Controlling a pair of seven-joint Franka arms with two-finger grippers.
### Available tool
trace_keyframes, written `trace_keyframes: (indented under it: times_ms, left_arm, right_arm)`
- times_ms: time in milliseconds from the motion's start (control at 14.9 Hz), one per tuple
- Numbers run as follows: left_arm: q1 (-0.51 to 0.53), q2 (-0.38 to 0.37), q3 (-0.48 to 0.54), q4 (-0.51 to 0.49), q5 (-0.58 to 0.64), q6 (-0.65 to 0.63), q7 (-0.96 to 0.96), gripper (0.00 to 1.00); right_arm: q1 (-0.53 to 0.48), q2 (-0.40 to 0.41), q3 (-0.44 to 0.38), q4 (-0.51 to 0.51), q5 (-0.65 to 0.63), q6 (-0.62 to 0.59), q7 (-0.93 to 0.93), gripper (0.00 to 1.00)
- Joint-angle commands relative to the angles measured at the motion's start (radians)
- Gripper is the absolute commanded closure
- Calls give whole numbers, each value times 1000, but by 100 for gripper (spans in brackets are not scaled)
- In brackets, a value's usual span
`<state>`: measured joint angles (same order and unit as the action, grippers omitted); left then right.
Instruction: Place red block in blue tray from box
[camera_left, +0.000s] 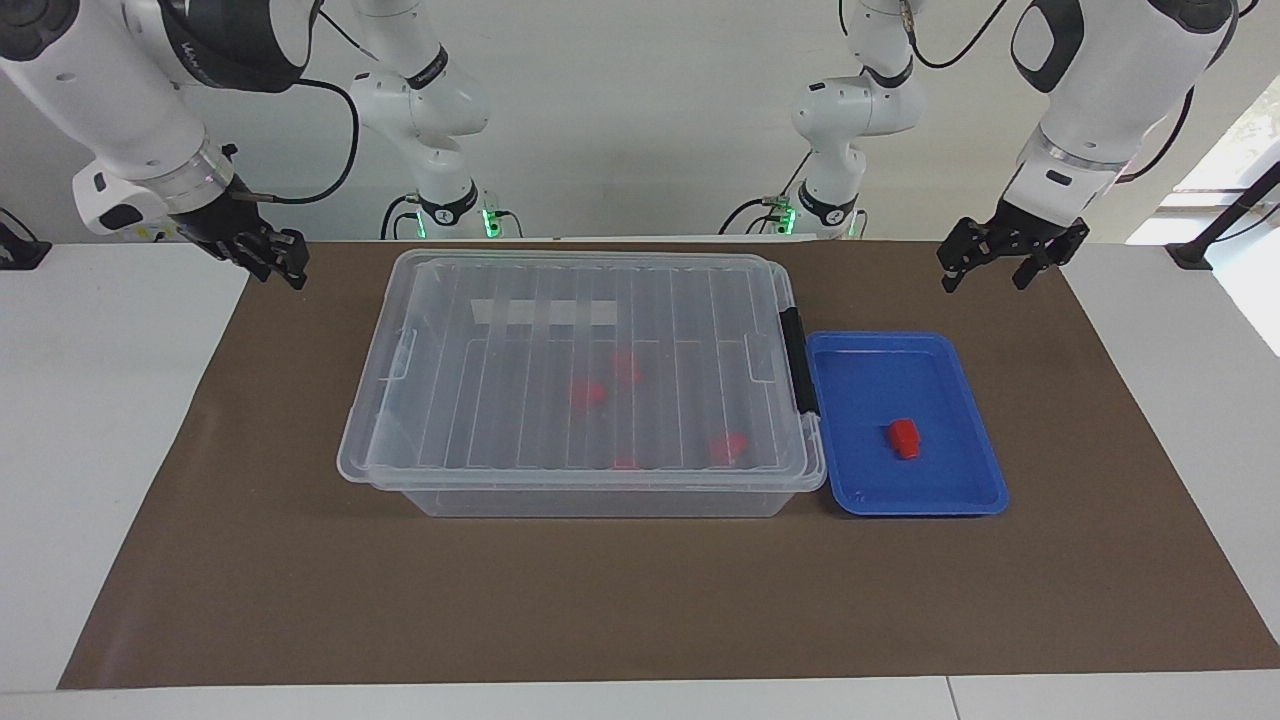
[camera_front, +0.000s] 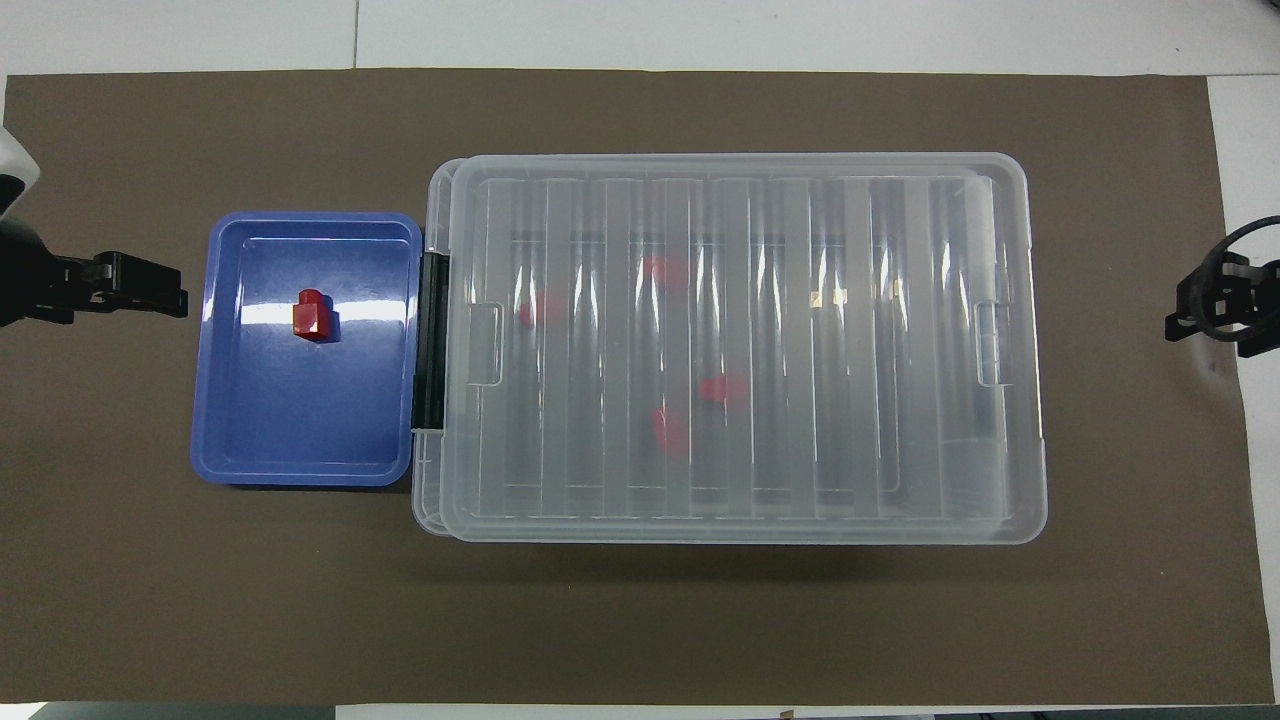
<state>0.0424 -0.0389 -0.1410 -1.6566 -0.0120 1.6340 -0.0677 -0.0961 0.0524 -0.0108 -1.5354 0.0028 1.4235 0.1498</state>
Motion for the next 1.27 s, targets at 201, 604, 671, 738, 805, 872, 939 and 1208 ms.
trace_keyframes:
  times_ms: [201,604,671,738,805,872,939,1208]
  left_arm:
    - [10,-24,-5,-20,-3,-10,6,0]
    - [10,-25,-3,-20,-2,-10,8,0]
    - [10,-26,-3,-20,-3,-10,6,0]
    - [10,-26,-5,-20,-3,-10,8,0]
    - [10,-26,-3,-20,-3,-10,8,0]
    - [8,-26,-3,-20,-2,-10,6,0]
    - [8,-26,-3,-20,-2,-10,6,0]
    - [10,-26,-3,-20,-2,-10,6,0]
  right_arm:
    - [-7,18,23,37,2,9,-19,0]
    - [-7,21,29,35,0,3,-22,0]
    - [-7,21,31,37,0,3,-30,0]
    - [-7,21,31,37,0,3,-39,0]
    - [-7,21,31,37,0,6,-45,0]
    - [-7,21,31,37,0,9,-45,0]
    - [-7,21,31,37,0,9,-53,0]
    - [-7,21,29,37,2,11,-61,0]
